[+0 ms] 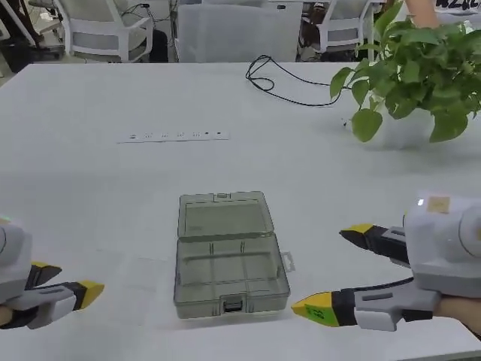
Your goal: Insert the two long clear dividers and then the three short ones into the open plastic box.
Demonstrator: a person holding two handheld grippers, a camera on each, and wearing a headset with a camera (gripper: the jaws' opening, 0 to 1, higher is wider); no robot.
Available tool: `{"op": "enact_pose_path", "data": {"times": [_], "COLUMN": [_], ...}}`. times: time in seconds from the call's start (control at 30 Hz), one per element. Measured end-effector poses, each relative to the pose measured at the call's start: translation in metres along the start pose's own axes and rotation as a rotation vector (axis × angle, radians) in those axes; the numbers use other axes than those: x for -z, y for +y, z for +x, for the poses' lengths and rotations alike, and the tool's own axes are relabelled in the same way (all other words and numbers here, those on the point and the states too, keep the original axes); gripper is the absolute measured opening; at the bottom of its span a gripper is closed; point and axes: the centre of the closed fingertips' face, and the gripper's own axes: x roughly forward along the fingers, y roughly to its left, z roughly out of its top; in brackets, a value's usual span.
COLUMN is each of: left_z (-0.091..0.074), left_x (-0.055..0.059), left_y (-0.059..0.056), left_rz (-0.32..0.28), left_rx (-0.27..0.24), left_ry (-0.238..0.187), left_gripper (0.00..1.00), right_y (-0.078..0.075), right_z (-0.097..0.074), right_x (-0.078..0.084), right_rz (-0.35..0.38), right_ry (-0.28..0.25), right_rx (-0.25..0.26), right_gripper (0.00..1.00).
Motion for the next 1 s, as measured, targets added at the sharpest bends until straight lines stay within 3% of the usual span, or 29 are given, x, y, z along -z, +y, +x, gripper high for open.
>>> {"op": "enact_pose_path", "data": {"times": [0.43, 0.6, 1.0], "left_z": [0.029, 0.037, 0.041], "left_x": [0.02, 0.032, 0.037], "left_y": [0.015, 0.021, 0.022], "left_rz": [0.018, 0.037, -0.01], "left_rx": [0.003, -0.012, 0.014], "left_ry": [0.092, 0.153, 0.182], "left_gripper": [0.37, 0.36, 0.33], "right_y": [-0.006, -0.008, -0.011], "right_z": [0.004, 0.007, 0.013], "right_x": [0.0, -0.001, 0.001], "right_rz": [0.031, 0.043, 0.063], "right_ry": [0.011, 0.011, 0.017], "right_rx": [0.016, 0.02, 0.027], "right_gripper": [0.88, 0.87, 0.86]}}
